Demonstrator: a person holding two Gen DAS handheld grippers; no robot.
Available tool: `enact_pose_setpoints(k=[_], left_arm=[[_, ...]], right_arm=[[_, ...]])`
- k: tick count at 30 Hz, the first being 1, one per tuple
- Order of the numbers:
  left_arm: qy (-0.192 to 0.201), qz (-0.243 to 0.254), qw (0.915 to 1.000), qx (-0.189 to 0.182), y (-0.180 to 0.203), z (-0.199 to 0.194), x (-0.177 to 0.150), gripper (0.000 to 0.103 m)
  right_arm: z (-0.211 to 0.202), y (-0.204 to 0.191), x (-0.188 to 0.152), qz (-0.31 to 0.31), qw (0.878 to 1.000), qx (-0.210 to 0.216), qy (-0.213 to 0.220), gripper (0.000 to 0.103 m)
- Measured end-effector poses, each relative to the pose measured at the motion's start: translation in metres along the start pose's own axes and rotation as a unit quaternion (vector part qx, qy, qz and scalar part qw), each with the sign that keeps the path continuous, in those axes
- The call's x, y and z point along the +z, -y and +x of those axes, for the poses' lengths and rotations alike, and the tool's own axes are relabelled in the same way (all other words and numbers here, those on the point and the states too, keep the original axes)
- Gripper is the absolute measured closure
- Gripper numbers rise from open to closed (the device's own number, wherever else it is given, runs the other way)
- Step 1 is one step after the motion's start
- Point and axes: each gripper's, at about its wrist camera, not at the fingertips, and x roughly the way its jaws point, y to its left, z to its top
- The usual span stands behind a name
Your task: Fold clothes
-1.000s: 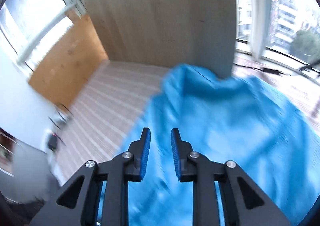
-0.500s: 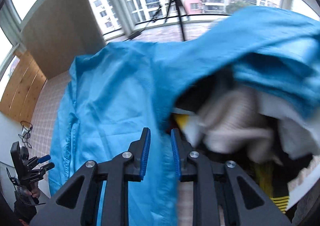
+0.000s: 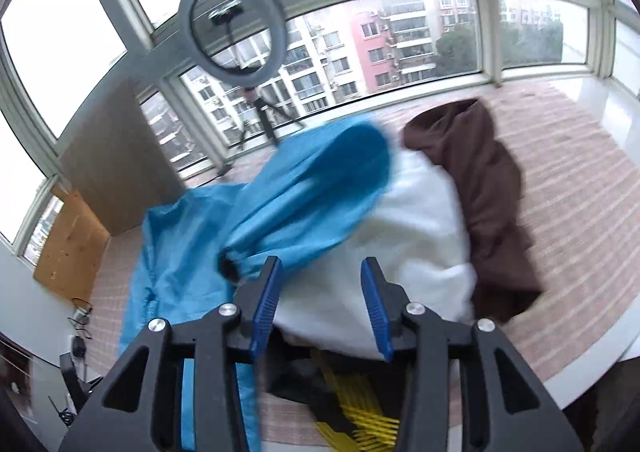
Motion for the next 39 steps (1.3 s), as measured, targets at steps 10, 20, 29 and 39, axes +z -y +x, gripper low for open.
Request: enact_pose_setpoints(k=[10, 20, 29, 39], left_arm=[[-0.02, 0.001, 0.9998, 0.009, 0.062, 0.008, 0.008, 0.047], [-0.021, -0.026, 0.999, 0.03, 0.039, -0.009, -0.013, 0.047], [-0.003, -0.056, 0.9976, 0.041, 0.004, -0.035, -0.045, 0.047], [-0.009, -0.058, 0.9967, 0.056, -0.037, -0.057, -0.09, 0.047]], right_arm=[[0.045, 0.034, 0.046, 0.021, 0.99, 0.119, -0.067, 0.061], [0.049, -0.001, 0.082, -0.088, 0.996, -0.03, 0.0, 0.101], [-0.004, -0.231, 0.095, -0.305, 0.942, 0.103, 0.096, 0.101], [0.087, -0.32, -0.119, -0.459, 0.839, 0.137, -0.258, 0.091]])
